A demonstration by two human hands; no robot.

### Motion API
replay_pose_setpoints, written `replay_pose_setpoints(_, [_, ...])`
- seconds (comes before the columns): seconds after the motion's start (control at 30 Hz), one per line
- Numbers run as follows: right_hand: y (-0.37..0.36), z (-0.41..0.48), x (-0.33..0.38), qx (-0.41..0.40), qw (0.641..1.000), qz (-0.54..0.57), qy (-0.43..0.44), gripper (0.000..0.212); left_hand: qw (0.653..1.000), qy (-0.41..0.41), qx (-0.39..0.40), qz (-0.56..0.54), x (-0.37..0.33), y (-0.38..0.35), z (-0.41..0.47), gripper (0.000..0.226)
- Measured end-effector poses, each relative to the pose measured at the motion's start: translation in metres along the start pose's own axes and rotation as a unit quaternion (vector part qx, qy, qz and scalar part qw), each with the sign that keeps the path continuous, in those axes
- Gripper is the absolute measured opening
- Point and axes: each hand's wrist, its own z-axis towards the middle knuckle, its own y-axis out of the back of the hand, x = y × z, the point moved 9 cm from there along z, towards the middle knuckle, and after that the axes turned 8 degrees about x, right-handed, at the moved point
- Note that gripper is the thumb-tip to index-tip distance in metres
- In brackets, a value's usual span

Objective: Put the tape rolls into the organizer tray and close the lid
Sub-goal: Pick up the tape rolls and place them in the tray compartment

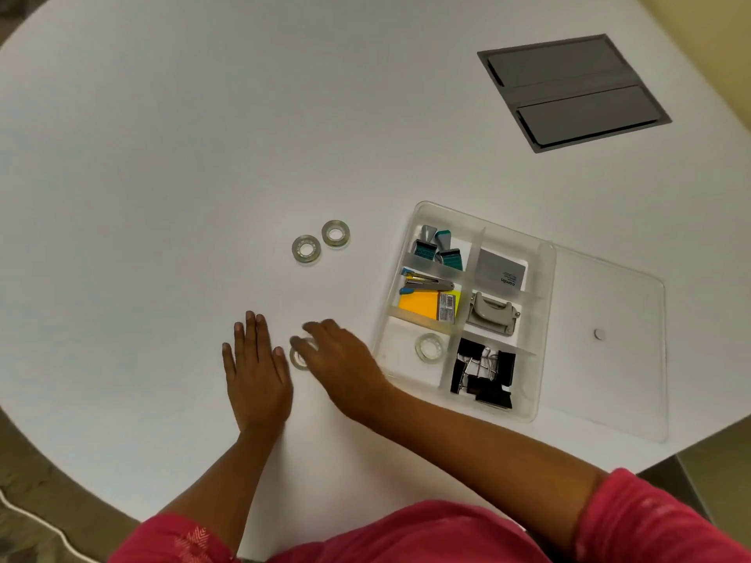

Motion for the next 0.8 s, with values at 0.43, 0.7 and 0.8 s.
replay_pose_setpoints(0.43, [-0.023, 0.005, 0.000, -0.023, 0.999, -0.001, 0.047, 0.037, 1.000, -0.001, 0.004, -0.001, 0.000, 0.000, -0.001, 0.059])
replay_pose_setpoints(0.7, [0.041, -0.059, -0.071, -0.121, 0.980, 0.117, -0.108, 0.057, 1.000, -0.001, -0.003, -0.006, -0.002, 0.005, -0.002, 0.061])
replay_pose_setpoints(0.8, [0.040, -0.080, -0.102, -0.109, 0.970, 0.126, -0.177, 0.050, 1.000, -0.004, -0.002, 0.000, -0.002, 0.004, -0.003, 0.060])
